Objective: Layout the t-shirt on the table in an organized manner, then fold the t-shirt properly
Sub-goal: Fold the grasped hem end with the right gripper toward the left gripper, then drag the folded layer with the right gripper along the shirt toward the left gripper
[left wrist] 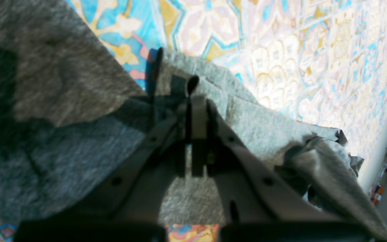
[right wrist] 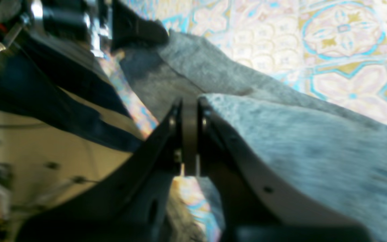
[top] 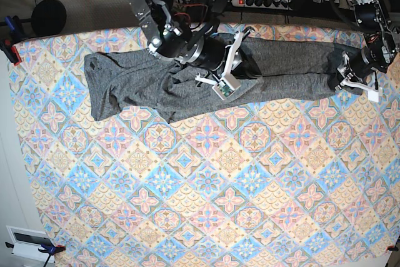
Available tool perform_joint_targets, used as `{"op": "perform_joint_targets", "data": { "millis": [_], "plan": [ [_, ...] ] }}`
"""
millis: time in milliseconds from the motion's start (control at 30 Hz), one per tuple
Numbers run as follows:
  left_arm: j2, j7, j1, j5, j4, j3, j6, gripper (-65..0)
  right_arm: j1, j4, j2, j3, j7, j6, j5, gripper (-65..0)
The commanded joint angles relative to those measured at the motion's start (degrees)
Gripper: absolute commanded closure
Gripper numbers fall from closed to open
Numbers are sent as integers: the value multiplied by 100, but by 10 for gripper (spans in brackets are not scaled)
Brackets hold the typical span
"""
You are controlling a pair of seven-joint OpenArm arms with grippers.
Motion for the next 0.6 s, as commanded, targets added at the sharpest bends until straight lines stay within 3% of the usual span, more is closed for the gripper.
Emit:
{"op": "perform_joint_targets", "data": {
  "millis": [0,267,567],
  "plan": [
    [-123,-46,-45,-80,81,-49,-29,0,57,107,-57,-141,138,33,-74,0],
    [-123,-46,-45,-80,81,-49,-29,0,391,89,-92,-1232,138,33,-1560,0],
    [-123,-46,-45,-80,81,-49,-29,0,453,81,-171,-1284,719,33,-1630,0]
  ]
}}
